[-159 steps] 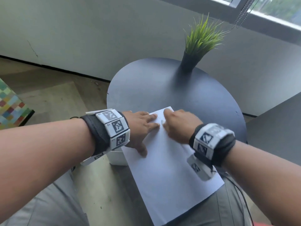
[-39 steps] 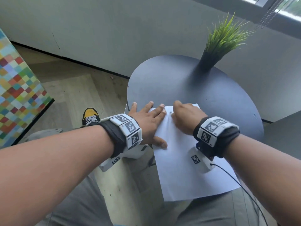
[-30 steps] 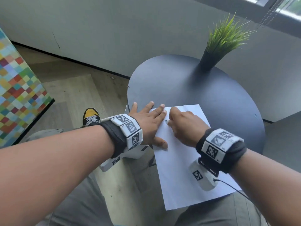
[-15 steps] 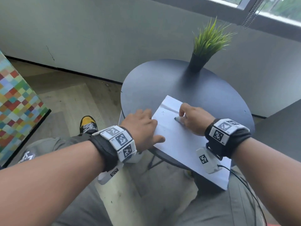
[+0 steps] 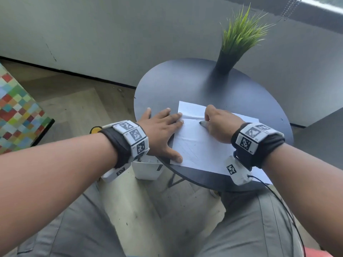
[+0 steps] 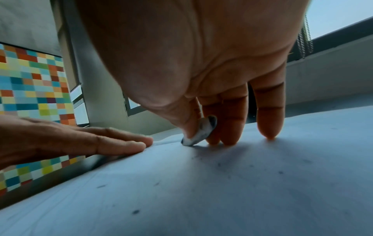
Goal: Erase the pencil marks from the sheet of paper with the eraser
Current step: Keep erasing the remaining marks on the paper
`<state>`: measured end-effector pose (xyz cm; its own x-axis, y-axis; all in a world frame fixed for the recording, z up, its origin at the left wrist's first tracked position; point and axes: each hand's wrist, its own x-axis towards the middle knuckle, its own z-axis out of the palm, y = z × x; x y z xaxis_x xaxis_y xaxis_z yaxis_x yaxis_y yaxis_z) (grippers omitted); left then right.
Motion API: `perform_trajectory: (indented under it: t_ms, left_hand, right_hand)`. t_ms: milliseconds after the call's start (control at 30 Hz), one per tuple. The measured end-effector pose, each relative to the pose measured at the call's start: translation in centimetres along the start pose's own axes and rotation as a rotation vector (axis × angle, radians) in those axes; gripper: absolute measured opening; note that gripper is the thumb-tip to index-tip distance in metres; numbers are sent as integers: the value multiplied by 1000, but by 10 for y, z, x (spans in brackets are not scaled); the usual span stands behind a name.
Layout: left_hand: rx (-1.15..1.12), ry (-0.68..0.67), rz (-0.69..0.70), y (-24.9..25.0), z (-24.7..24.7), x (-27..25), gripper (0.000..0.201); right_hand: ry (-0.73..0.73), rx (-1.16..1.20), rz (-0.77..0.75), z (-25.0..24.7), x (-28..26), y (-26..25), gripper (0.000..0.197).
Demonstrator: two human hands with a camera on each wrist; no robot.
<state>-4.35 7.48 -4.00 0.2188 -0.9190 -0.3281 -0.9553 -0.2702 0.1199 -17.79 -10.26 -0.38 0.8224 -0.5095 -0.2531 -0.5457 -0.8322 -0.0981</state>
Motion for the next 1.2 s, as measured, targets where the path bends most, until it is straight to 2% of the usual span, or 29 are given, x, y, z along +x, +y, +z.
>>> perform_trajectory:
  t_ms: [100,233,367,500,567,667,700,800,833,933,967,1000,1100,1133,1200]
  left_hand:
    - [26,-40,27,-5,-6,7,127]
    - [19,-64,20,-7,-7,11,135]
    - [10,-65,24,-8,-4,12,136]
    - [0,-50,37,-9,-1,11,136]
    - [7,-45,38,-10,-1,11,135]
    - [23,-38,35,-10,1,13,137]
    - [20,-34,37,-10,2,13,137]
    - [-6,-29,43,-11,4,12,137]
    - [-6,-29,42,-12,3,12,137]
    - [15,-34,35,-10,1,12,136]
    - [16,-35,35,-10,1,12,136]
    - [13,-33,37,-9,0,12,137]
    - [-6,-50,30,-10,-1,10,137]
    - [-2,-53,29,-10,-2,11,137]
    - [30,-44,35,-9,-2,12,137]
  right_hand:
    - [-13,19,17,-2,2,-5,26]
    - [-118,207,-90,7,-1,-29,23]
    - [-29,199,-128,11,-1,-36,18]
    - [-171,123,-351,13,-18,-47,12]
    - [-145,103,-320,9,-10,-45,12]
    - [-3,151,-147,5,5,-32,16]
    - [-6,132,-171,7,3,-33,15]
    - [-181,58,-370,15,-15,-49,8]
    - [-200,47,-382,13,-15,-50,7]
    - [-36,98,-180,3,4,-34,18]
    - [8,91,-162,4,4,-32,20]
    - [2,68,-211,6,-1,-35,18]
    - [-156,16,-424,14,-20,-53,13]
    - [-144,13,-420,12,-18,-52,14]
    - [-39,56,-268,5,-6,-42,18]
